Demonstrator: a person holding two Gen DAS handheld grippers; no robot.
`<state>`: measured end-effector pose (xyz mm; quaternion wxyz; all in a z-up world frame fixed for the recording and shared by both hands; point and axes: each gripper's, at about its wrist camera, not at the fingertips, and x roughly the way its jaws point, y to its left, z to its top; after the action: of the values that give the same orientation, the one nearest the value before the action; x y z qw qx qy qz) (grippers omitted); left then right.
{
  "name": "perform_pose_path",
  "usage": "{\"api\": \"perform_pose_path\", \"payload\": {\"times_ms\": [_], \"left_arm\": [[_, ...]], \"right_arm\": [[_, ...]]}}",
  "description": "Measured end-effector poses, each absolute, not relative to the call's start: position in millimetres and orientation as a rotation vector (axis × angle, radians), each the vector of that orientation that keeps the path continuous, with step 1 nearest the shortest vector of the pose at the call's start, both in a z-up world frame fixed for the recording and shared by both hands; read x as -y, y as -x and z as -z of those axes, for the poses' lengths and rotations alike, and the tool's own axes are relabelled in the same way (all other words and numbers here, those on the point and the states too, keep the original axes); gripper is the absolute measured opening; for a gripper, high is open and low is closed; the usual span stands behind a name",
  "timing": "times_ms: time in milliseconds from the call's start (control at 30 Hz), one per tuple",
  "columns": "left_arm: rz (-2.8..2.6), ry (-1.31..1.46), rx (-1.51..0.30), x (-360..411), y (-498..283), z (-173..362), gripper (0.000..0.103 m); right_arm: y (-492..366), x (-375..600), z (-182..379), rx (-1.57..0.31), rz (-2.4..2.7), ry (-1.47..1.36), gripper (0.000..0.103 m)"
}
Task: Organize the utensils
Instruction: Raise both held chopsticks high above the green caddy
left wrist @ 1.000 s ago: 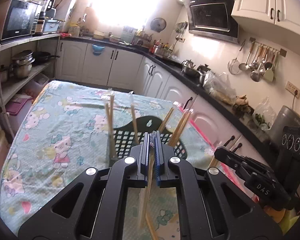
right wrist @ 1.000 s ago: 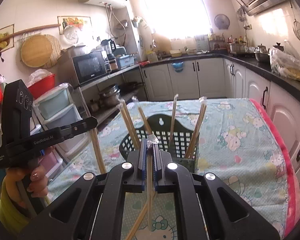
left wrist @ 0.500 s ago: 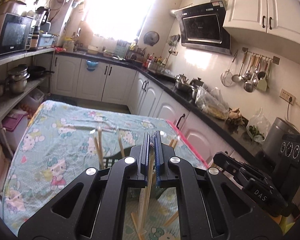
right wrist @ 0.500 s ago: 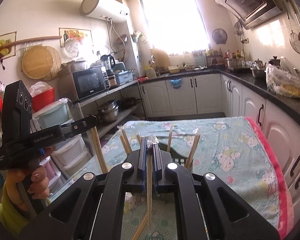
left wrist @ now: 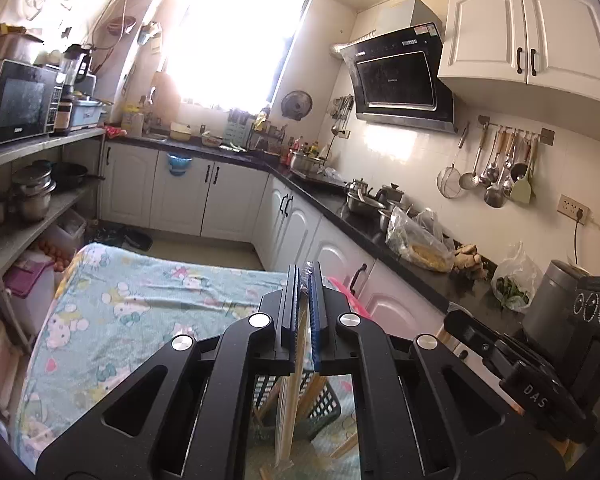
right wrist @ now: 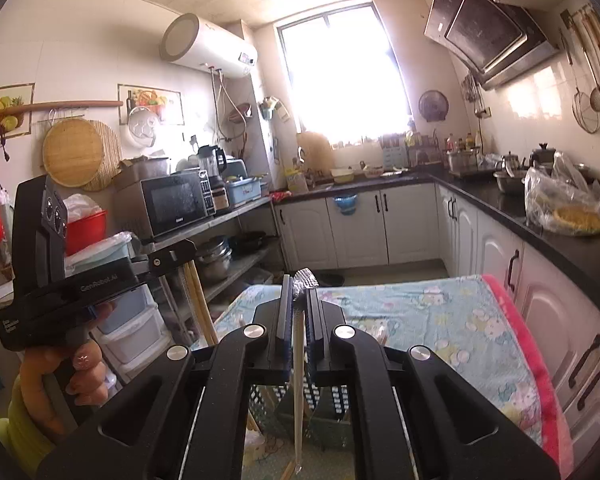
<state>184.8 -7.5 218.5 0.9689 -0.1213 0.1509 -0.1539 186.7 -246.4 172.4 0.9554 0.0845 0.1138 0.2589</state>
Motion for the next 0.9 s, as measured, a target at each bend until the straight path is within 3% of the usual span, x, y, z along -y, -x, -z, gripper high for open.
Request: {"api": "perform_pose_path", "payload": {"times_ms": [600, 900], "left_arm": [[0.286, 0.198, -0.255, 26.5, -220.8, -243.3, 0.002], [0.271, 0.188, -0.28, 32.4, -240.9, -229.2, 0.002]], "right_arm": [[-210.1, 255.4, -213.7, -0.115, -0.452, -0.142, 0.006], [-229.7, 249.9, -203.1, -0.102, -0.413, -0.103, 0.006]]}}
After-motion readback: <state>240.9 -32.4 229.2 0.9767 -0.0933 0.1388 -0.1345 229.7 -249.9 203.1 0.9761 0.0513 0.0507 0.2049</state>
